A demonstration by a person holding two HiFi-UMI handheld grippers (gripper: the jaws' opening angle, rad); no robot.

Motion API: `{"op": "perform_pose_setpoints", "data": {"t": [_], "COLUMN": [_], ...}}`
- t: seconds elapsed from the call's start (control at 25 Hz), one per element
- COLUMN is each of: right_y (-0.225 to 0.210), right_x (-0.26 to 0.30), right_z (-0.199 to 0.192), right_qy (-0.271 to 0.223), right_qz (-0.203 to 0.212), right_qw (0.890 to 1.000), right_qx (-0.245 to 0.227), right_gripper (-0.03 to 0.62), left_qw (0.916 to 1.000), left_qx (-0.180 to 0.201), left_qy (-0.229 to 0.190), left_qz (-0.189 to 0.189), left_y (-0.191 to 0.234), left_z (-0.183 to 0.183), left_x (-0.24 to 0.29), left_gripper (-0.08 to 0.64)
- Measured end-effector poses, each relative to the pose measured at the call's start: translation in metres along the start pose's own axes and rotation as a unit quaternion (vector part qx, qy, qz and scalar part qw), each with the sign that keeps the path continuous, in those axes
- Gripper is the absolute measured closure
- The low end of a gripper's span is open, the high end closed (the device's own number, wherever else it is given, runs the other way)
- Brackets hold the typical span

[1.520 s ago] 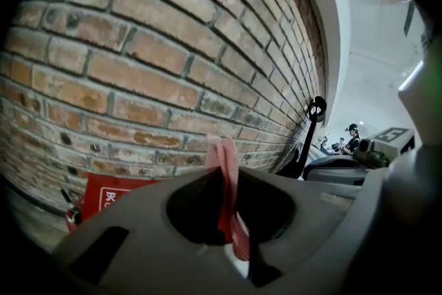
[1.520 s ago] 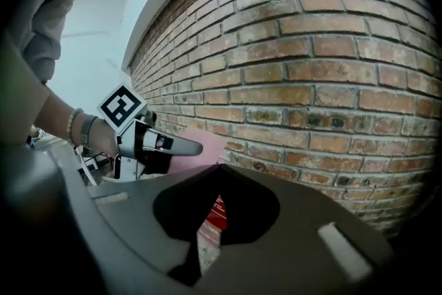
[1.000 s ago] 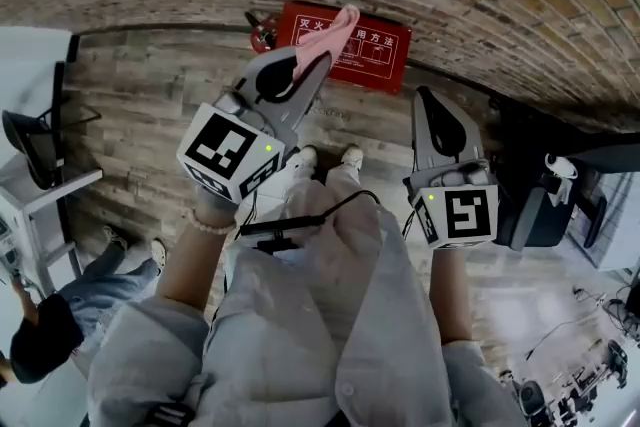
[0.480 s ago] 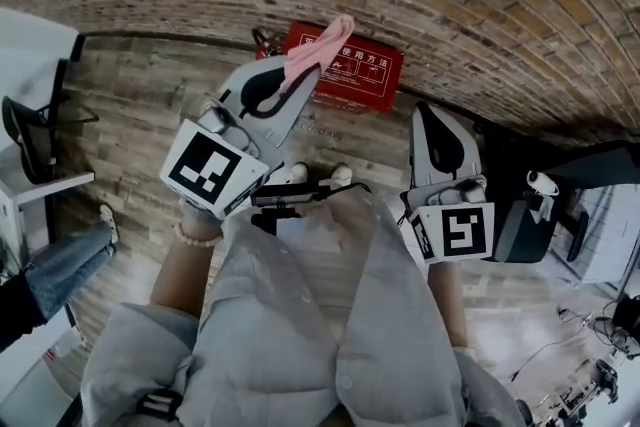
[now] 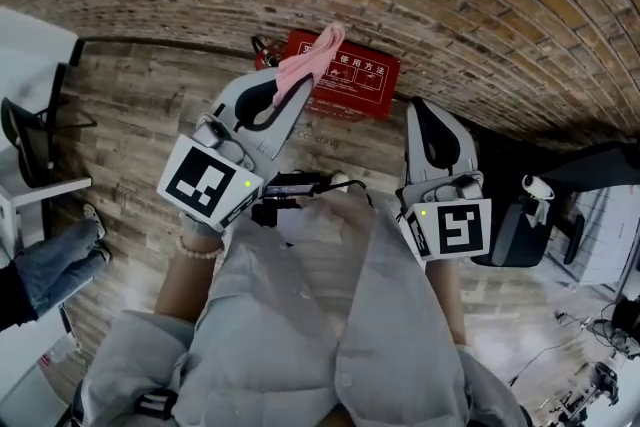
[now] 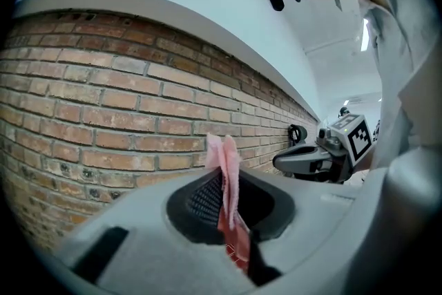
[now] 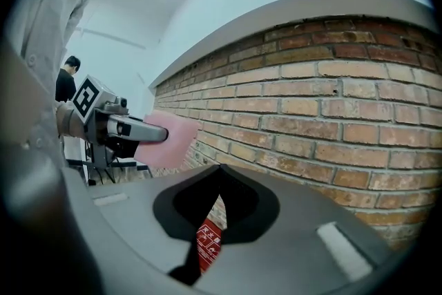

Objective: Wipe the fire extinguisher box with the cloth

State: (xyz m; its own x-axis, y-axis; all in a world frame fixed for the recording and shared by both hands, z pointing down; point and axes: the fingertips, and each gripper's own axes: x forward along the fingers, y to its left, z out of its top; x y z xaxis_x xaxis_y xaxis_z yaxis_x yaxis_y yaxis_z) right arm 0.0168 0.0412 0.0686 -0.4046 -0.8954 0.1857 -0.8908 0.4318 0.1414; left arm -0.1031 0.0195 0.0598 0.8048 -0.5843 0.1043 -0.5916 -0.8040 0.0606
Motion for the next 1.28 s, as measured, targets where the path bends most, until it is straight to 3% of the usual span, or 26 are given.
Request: {"op": "perform_pose_setpoints", "data": {"t": [1.28], "right_y": [0.003], "right_x": [0.005], "right_z": [-0.002], "right_qy": [0.011], "right_qz": [0.009], "right_qw": [1.0], "right_qx": [-0.015], "right_gripper": [0.584], "left_qw": [0.9999], "left_qx": [-0.006], "left_qy": [0.008], "left_qz": [-0.008], "left_y": [-0.007], "left_z": [-0.011], "left_x": [0.008], "left_gripper": [0.549]}}
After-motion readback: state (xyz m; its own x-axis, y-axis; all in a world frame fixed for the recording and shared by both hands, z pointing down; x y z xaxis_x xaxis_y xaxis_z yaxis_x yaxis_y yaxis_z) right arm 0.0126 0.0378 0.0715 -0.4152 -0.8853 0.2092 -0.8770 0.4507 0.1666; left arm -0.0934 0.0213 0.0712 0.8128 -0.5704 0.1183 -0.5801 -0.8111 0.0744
